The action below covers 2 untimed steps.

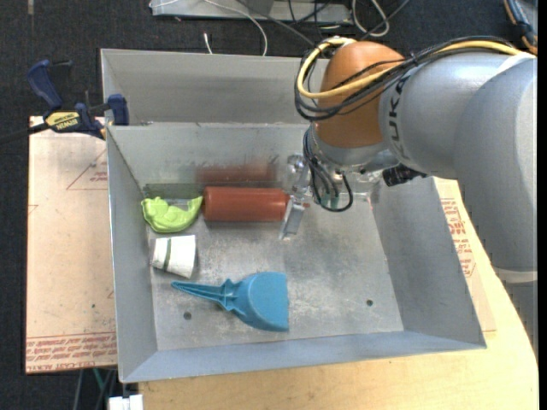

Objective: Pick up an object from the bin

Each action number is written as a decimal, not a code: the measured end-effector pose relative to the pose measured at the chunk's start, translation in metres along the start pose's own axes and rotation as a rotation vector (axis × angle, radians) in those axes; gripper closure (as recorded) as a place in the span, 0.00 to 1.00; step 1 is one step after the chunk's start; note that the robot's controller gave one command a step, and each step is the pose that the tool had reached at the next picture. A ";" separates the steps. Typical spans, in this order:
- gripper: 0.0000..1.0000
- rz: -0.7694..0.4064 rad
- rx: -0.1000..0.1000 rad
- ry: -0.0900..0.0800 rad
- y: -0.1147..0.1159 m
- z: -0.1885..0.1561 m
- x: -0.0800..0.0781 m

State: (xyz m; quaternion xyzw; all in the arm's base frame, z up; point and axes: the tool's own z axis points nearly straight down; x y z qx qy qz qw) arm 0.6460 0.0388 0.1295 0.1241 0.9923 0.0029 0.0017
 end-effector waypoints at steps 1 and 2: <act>0.00 -0.018 0.003 -0.009 -0.057 0.059 -0.015; 1.00 0.003 -0.005 -0.009 0.047 0.059 0.014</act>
Offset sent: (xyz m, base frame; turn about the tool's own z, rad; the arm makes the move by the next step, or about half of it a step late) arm -0.0025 0.0475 -0.0595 0.0059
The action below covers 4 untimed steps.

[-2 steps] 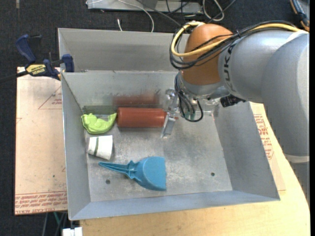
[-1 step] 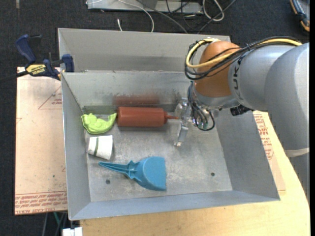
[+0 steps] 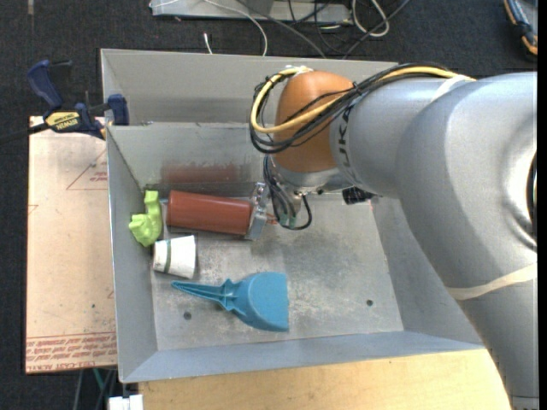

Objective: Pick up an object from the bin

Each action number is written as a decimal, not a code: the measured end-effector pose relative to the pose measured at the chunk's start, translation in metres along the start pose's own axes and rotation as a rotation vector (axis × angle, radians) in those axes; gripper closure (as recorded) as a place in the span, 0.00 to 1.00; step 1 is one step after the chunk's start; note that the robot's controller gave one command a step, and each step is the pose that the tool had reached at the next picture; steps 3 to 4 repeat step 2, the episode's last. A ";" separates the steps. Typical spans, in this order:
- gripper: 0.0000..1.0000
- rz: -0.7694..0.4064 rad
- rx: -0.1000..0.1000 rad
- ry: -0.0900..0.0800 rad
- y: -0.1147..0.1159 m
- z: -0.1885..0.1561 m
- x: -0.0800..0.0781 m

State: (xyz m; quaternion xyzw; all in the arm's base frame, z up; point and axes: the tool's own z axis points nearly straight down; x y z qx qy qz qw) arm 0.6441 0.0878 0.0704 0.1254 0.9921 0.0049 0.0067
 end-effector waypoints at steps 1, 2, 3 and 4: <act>1.00 0.000 0.000 0.000 0.000 0.000 0.000; 1.00 0.000 0.005 0.012 -0.001 -0.014 0.003; 1.00 0.000 0.005 0.012 -0.001 -0.014 0.003; 1.00 0.000 0.005 0.012 -0.001 -0.014 0.003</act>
Offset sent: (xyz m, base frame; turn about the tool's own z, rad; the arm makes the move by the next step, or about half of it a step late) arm -0.0001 -0.0001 0.1050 0.0000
